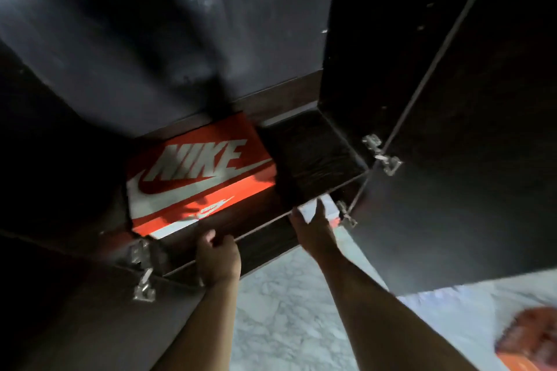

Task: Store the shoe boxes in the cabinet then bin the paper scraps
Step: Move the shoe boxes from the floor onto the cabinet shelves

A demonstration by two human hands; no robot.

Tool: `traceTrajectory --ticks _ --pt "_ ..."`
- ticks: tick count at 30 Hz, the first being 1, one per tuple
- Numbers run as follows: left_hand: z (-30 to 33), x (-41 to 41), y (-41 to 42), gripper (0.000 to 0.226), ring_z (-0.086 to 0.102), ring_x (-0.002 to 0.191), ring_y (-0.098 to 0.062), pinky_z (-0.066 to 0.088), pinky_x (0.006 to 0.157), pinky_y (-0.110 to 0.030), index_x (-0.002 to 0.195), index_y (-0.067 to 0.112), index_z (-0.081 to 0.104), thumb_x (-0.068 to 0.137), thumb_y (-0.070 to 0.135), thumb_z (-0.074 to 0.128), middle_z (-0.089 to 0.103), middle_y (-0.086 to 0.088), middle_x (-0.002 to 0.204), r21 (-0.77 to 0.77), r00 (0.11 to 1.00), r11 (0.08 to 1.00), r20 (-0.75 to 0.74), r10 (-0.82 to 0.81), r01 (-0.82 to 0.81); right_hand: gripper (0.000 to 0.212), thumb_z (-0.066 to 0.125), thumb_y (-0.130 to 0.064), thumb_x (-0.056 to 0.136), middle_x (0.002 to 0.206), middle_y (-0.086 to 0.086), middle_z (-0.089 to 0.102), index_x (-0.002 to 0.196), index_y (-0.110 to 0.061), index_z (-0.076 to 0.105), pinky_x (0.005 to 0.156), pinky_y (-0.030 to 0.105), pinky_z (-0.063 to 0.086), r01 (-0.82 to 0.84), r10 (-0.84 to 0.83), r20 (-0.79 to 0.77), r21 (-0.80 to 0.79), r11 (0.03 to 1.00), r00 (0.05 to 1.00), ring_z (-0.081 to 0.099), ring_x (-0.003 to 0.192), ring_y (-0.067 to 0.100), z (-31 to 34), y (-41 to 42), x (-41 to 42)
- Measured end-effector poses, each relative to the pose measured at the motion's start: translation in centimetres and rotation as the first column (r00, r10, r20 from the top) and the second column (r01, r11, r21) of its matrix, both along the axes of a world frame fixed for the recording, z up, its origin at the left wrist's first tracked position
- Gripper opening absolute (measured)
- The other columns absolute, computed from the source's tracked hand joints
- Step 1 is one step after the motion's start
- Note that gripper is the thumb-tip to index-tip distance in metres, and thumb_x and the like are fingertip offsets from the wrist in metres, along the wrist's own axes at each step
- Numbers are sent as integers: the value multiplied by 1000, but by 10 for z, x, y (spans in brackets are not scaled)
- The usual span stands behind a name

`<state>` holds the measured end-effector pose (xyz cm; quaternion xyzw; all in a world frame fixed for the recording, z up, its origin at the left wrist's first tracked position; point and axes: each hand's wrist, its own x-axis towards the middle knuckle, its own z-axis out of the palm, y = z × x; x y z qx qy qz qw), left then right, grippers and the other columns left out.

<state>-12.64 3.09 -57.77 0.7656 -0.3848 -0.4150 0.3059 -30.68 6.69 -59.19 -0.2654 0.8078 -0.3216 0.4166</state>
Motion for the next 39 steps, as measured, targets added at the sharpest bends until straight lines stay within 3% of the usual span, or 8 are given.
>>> traceTrajectory --ticks 4,7,10,14,20,32,35,39 --pt "-49 -50 71 14 67 104 -30 53 93 -49 99 14 68 88 21 72 70 -17 112 223 916 889 -116 -383 400 87 47 -64 97 155 22 44 163 -21 11 111 41 43 175 -182 -1 286 942 983 49 138 38 -28 138 -40" --pt "-67 -110 129 12 64 101 -29 53 81 -41 106 23 63 95 25 66 67 -16 117 341 785 708 -229 -576 619 85 45 -64 97 154 18 44 162 -18 14 112 41 41 340 -358 -23 372 863 933 47 140 35 -38 243 -79" --pt "-65 -174 190 11 64 109 -32 53 90 -45 99 22 65 91 25 72 66 -12 117 399 625 503 -289 -725 767 83 47 -61 97 152 18 46 160 -16 19 111 41 41 508 -538 -52 413 756 842 47 140 35 -49 344 -119" --pt "-64 -261 273 8 63 106 -35 53 89 -44 94 25 65 93 20 71 65 -14 115 427 415 262 -318 -852 865 78 48 -58 98 150 20 47 159 -15 23 111 42 40 684 -733 -75 431 588 676 47 139 37 -58 469 -181" --pt "-93 -401 385 18 64 107 -32 54 98 -50 109 21 67 92 24 71 65 -12 115 428 201 78 -250 -947 900 67 52 -50 101 150 20 51 153 -12 36 108 40 40 836 -862 -159 380 396 481 47 138 37 -76 620 -284" --pt "-266 -620 486 74 54 130 -28 52 102 -48 152 22 35 89 39 68 46 -9 152 439 14 -25 -87 -996 898 59 64 -38 95 133 16 62 146 -16 46 94 46 55 906 -921 -123 271 326 369 64 113 39 -240 720 -483" --pt "-310 -652 496 75 50 133 -29 51 103 -50 156 20 27 94 40 63 39 -5 156 428 58 14 -91 -994 904 70 67 -34 89 133 11 60 151 -21 37 83 54 60 930 -941 -101 219 295 323 68 104 36 -295 727 -515" --pt "-349 -672 511 46 54 111 -24 56 93 -49 141 25 47 98 39 54 53 1 132 438 237 132 -195 -952 889 61 71 -31 87 117 3 67 143 -23 50 72 36 58 952 -975 27 208 222 221 65 97 30 -344 724 -522"
